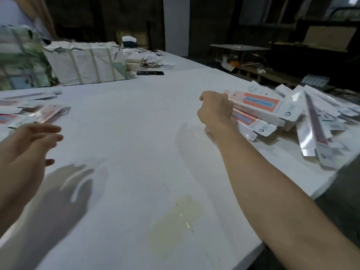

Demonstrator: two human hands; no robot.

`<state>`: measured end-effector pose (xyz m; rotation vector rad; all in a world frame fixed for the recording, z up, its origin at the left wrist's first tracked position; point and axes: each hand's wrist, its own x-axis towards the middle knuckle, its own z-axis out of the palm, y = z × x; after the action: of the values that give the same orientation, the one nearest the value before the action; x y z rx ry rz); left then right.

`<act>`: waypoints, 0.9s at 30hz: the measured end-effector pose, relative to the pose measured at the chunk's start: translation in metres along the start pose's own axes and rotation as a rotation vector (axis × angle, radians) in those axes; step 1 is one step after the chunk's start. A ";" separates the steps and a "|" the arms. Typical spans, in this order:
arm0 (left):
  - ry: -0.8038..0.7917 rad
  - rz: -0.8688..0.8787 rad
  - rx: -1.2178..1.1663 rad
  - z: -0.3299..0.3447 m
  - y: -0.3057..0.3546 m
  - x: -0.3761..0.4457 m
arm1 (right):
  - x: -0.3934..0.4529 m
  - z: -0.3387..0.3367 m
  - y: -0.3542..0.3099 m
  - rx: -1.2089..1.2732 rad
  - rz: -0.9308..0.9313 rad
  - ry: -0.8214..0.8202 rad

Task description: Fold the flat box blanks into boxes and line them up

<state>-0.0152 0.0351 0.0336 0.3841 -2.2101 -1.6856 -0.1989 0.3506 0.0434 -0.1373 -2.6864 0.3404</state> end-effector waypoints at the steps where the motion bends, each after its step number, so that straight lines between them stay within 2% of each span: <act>1: 0.042 0.010 0.034 -0.002 -0.001 0.000 | -0.004 -0.001 -0.011 0.051 -0.066 0.008; 3: 0.130 0.089 0.181 -0.012 -0.007 0.000 | -0.016 -0.003 -0.032 0.143 -0.195 0.018; 4: 0.174 0.117 0.353 -0.020 -0.011 0.001 | -0.023 -0.005 -0.042 0.177 -0.255 0.017; 6: 0.248 0.035 0.846 -0.043 -0.018 0.003 | -0.041 -0.008 -0.063 0.232 -0.374 0.000; 8: 0.291 -0.134 1.140 -0.068 -0.022 0.004 | -0.061 -0.008 -0.079 0.296 -0.496 -0.019; 11: 0.280 -0.355 1.193 -0.087 -0.028 -0.001 | -0.088 -0.009 -0.099 0.350 -0.625 -0.068; 13: 0.254 -0.390 1.234 -0.089 -0.029 -0.003 | -0.102 -0.009 -0.109 0.365 -0.682 -0.087; 20: 0.247 -0.176 1.415 -0.080 -0.024 -0.005 | -0.128 -0.005 -0.126 0.460 -0.816 -0.095; 24: 0.247 -0.073 1.355 -0.076 -0.016 -0.010 | -0.132 -0.002 -0.130 0.441 -0.827 -0.116; 27: 0.314 0.014 1.291 -0.076 -0.003 -0.014 | -0.132 -0.002 -0.131 0.452 -0.819 -0.119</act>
<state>0.0298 -0.0268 0.0480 0.8179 -2.6826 0.0558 -0.0848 0.2050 0.0261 1.0980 -2.4328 0.6698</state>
